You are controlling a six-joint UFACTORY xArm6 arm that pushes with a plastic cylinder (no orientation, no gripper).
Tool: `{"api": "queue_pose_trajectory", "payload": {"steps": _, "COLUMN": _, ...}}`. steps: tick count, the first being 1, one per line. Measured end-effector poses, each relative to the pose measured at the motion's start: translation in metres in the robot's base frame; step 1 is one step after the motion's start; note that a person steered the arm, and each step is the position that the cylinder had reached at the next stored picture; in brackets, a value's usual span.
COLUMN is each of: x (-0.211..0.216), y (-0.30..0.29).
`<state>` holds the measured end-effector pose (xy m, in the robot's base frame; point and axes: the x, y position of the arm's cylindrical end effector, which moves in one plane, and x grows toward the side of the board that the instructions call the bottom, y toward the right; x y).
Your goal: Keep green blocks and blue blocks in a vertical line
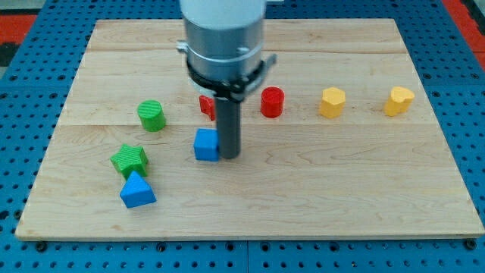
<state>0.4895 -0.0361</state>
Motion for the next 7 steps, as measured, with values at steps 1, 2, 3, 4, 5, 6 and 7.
{"api": "queue_pose_trajectory", "payload": {"steps": 1, "x": -0.002, "y": -0.049}}
{"api": "queue_pose_trajectory", "payload": {"steps": 2, "x": -0.016, "y": -0.044}}
{"api": "queue_pose_trajectory", "payload": {"steps": 3, "x": -0.043, "y": -0.033}}
{"api": "queue_pose_trajectory", "payload": {"steps": 4, "x": -0.045, "y": -0.071}}
{"api": "queue_pose_trajectory", "payload": {"steps": 5, "x": -0.036, "y": -0.095}}
{"api": "queue_pose_trajectory", "payload": {"steps": 6, "x": -0.010, "y": -0.073}}
{"api": "queue_pose_trajectory", "payload": {"steps": 7, "x": 0.019, "y": -0.061}}
